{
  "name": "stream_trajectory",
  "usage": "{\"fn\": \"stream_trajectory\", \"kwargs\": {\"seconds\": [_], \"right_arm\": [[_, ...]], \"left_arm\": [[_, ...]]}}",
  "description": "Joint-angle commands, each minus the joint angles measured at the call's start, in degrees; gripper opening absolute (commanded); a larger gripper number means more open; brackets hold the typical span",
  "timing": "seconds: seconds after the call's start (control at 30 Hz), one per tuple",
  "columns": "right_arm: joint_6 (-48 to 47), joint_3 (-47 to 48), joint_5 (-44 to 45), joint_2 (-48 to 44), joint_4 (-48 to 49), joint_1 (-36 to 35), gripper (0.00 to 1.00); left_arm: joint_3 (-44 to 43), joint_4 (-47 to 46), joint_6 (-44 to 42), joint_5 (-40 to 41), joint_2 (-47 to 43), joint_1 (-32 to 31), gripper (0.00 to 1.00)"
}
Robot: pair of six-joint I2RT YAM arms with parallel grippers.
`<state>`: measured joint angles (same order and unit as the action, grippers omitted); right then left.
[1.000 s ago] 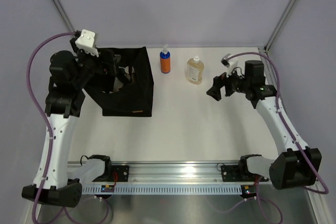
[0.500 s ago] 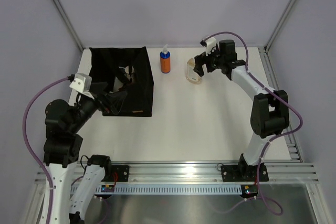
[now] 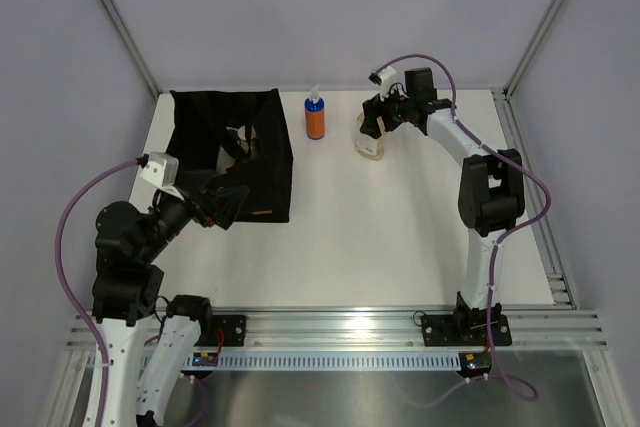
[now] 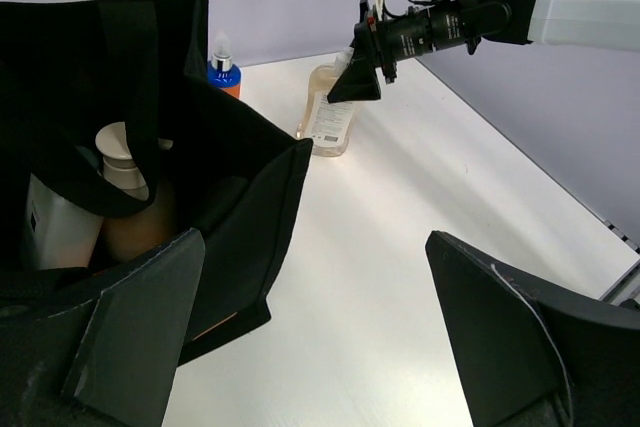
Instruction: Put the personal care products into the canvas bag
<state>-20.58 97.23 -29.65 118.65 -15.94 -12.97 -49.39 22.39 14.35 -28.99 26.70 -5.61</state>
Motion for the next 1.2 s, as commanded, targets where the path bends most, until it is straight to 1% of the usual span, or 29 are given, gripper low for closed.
{"fn": "stream_trajectory", "kwargs": {"seconds": [0.0, 0.07, 0.13, 0.27, 0.3, 0.37, 0.4, 0.47, 0.5, 0.6, 0.73, 0.77, 0.87, 0.9, 0.93, 1.07, 1.17], "right_arm": [[-2.01, 4.19, -4.28, 0.61, -5.83, -0.3, 0.81], [-2.53, 5.16, -3.58, 0.71, -9.0, -0.3, 0.79], [-2.98, 4.64, -2.52, 0.62, -9.89, -0.3, 0.77], [-2.36, 3.84, -2.78, 0.18, -10.25, -0.3, 0.63], [-2.27, 3.93, -3.04, 0.35, -10.42, -0.39, 0.55], [-1.66, 5.16, -3.13, 0.62, -11.3, -0.3, 0.43], [-1.48, 5.51, -3.4, 0.62, -11.39, -0.3, 0.3], [-1.04, 5.34, -3.83, 0.09, -10.87, -0.39, 0.2], [-0.52, 5.08, -4.19, -0.69, -10.6, -0.39, 0.11], [0.71, 5.07, -5.32, -3.59, -10.6, -0.3, 0.0], [1.94, 6.12, -7.7, -10.09, -13.05, -0.39, 0.0], [2.38, 7.61, -9.44, -12.63, -14.1, -0.39, 0.0], [3.35, 11.13, -12.09, -15.37, -18.58, -0.74, 0.0], [4.22, 13.92, -12.88, -16.51, -19.73, -1.17, 0.0], [4.49, 15.34, -13.24, -17.04, -21.31, -1.7, 0.0], [7.65, 21.67, -14.56, -18.8, -21.24, -5.74, 0.0], [11.52, 29.57, -15.09, -16.62, -20.09, -10.04, 0.0]], "left_arm": [[-1.94, -2.36, 0.59, -1.86, -0.68, 0.16, 0.99], [-2.29, -2.09, 0.24, -1.77, -0.94, 0.16, 0.99], [-2.29, -1.83, 0.07, -1.77, -1.3, 0.16, 0.99], [-1.42, -1.83, 0.24, -1.77, -1.74, 0.16, 0.99], [-1.33, -1.91, 0.41, -1.77, -1.82, 0.16, 0.99], [-1.15, -1.65, 0.77, -1.86, -2.09, 0.16, 0.99], [-1.24, -1.65, 0.94, -1.77, -2.18, 0.16, 0.99], [-1.33, -1.65, 1.38, -1.42, -2.7, 0.16, 0.99], [-1.41, -1.65, 1.73, -1.24, -2.88, 0.16, 0.99], [-2.46, -1.39, 2.08, -0.72, -3.23, 0.16, 0.99], [-4.4, -0.77, 2.61, 0.08, -3.23, 0.16, 0.99], [-5.19, -0.86, 3.22, 0.69, -3.14, 0.16, 0.99], [-6.25, -2.26, 4.54, 1.22, -2.97, 0.16, 0.99], [-6.51, -2.79, 5.59, 1.31, -2.88, 0.07, 0.99], [-7.21, -3.75, 6.12, 1.22, -2.79, 0.16, 0.99], [-9.4, -5.6, 8.67, 1.4, -1.74, 0.16, 0.99], [-11.25, -6.31, 9.91, 1.4, -1.13, 0.07, 0.99]]}}
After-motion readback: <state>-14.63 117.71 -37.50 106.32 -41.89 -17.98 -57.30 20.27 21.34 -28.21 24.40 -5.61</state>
